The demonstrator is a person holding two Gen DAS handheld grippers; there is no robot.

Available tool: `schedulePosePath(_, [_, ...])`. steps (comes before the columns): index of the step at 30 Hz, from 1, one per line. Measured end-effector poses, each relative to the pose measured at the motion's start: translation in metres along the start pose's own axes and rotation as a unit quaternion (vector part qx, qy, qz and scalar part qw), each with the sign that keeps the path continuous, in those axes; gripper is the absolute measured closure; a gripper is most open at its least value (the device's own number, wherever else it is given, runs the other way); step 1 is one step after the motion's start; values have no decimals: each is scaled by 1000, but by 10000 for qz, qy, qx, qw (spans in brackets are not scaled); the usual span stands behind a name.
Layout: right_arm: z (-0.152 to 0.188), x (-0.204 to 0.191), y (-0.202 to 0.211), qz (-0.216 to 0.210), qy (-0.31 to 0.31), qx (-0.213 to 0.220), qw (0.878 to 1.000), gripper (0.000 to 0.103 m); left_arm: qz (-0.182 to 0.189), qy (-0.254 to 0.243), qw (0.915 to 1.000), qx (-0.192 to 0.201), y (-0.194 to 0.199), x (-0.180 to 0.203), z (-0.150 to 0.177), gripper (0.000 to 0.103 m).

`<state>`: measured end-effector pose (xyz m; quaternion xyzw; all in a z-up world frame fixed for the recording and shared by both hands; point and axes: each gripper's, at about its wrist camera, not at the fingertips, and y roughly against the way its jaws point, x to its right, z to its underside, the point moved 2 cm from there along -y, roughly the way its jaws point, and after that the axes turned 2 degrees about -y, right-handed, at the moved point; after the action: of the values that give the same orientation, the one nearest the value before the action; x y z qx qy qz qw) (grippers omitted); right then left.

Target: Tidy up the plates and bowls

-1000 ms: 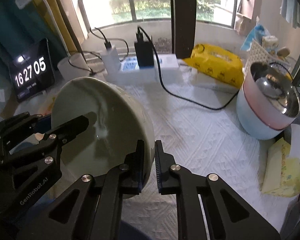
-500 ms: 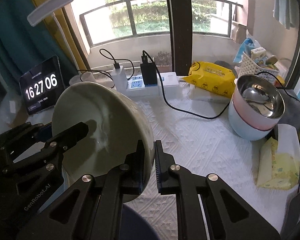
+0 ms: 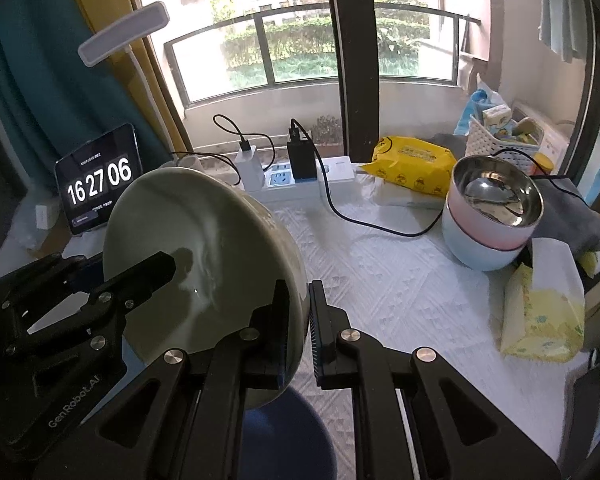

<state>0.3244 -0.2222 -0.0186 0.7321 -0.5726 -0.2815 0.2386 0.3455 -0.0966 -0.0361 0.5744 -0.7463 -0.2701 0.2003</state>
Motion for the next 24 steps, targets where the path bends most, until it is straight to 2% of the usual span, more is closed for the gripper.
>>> schedulePosePath(24, [41,4,37,47,-152,-27,9999,92,125,-25,9999,-83,39,30,32,79])
